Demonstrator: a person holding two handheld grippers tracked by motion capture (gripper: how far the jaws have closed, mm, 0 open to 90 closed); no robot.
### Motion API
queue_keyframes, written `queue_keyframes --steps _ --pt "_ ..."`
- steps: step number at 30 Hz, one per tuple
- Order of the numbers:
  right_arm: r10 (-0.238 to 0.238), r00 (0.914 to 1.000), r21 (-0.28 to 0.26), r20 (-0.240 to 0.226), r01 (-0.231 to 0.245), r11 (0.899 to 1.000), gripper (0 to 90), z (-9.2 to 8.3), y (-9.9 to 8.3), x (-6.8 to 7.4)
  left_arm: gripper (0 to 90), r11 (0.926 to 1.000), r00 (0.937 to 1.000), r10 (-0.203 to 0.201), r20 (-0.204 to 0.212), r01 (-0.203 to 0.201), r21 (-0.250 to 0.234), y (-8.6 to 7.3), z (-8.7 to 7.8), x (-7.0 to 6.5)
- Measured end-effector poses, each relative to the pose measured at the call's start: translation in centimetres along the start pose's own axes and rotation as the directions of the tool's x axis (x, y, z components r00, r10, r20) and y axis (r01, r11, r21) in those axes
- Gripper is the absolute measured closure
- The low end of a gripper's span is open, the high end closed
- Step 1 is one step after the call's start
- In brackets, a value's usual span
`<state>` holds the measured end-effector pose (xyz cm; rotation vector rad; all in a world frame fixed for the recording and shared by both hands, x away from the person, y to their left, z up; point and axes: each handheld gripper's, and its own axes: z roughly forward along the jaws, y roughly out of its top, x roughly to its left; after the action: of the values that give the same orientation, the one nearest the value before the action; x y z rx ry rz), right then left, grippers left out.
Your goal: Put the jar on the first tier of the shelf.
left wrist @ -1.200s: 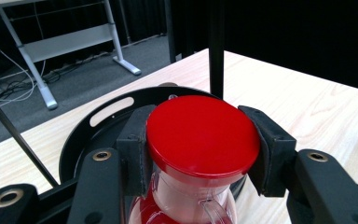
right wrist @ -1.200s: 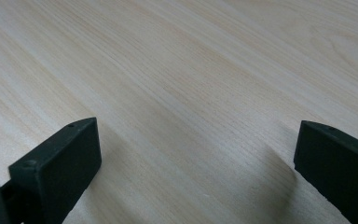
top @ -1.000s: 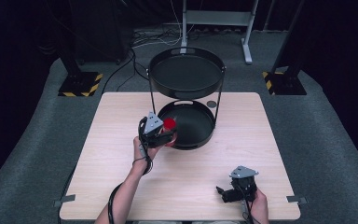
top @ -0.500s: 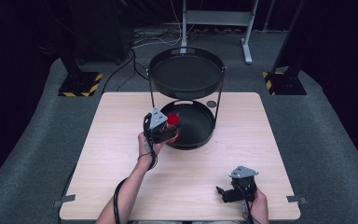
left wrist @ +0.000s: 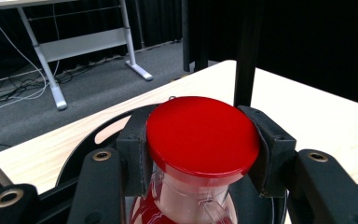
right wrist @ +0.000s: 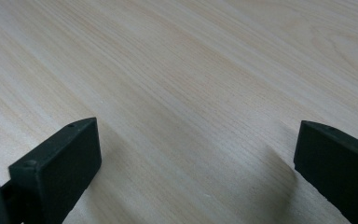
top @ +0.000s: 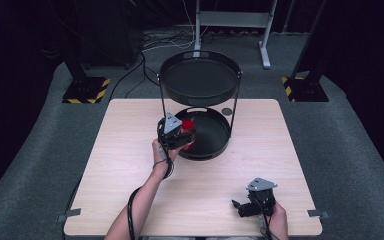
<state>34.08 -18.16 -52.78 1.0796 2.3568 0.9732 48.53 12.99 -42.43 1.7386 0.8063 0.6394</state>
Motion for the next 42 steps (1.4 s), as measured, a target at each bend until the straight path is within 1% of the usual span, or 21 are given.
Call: queue_keyframes --steps 3,9,13,15,18,21,31,33,38,39,42 --pt "0.0 1.0 0.0 0.0 0.0 1.0 0.0 0.0 0.0 0.0 48.3 0.9999 0.9999 -0.013 -0.003 0.013 -0.004 -0.1 0.4 0.1" --pt "-0.001 1.0 0.0 -0.001 0.001 1.0 0.0 0.0 0.0 0.0 48.3 0.9997 0.9997 -0.023 -0.009 0.023 0.01 -0.4 1.4 0.1" --pt "-0.003 1.0 -0.001 0.0 0.003 1.0 0.0 0.0 0.0 0.0 48.3 0.9994 0.9994 -0.032 -0.011 0.032 0.008 -0.7 2.0 0.2" --pt "-0.002 1.0 0.0 -0.002 0.002 1.0 0.0 0.0 0.0 0.0 48.3 0.9991 0.9989 -0.041 -0.02 0.042 0.012 -0.8 2.3 0.2" --pt "-0.003 1.0 -0.001 -0.002 0.003 1.0 0.0 0.0 0.0 0.0 48.3 0.9979 0.9977 -0.064 -0.021 0.064 0.007 -1.0 2.8 0.2" --pt "-0.003 1.0 -0.001 -0.001 0.003 1.0 0.0 0.0 0.0 0.0 48.3 0.9974 0.997 -0.072 -0.029 0.072 0.003 -1.2 3.2 0.2" --pt "-0.004 1.0 -0.001 -0.001 0.004 1.0 0.0 0.0 0.0 0.0 48.3 0.9963 0.9953 -0.086 -0.044 0.086 0.001 -1.8 4.4 0.0" --pt "-0.004 1.0 -0.001 0.0 0.004 1.0 0.0 0.0 0.0 0.0 48.3 0.9965 0.9948 -0.082 -0.06 0.083 0.01 -1.9 4.6 0.0" --pt "-0.005 1.0 -0.001 0.0 0.005 1.0 0.0 0.0 0.0 0.0 48.3 0.9962 0.9938 -0.085 -0.071 0.087 0.013 -2.2 5.0 -0.2" --pt "-0.005 1.0 -0.001 0.0 0.005 1.0 0.0 0.0 0.0 0.0 48.3 0.9966 0.9943 -0.077 -0.073 0.079 0.022 -2.2 5.1 -0.1" --pt "-0.005 1.0 -0.001 0.0 0.005 1.0 0.0 0.0 0.0 0.0 48.3 0.9961 0.9935 -0.086 -0.075 0.087 0.017 -2.4 5.3 -0.2"
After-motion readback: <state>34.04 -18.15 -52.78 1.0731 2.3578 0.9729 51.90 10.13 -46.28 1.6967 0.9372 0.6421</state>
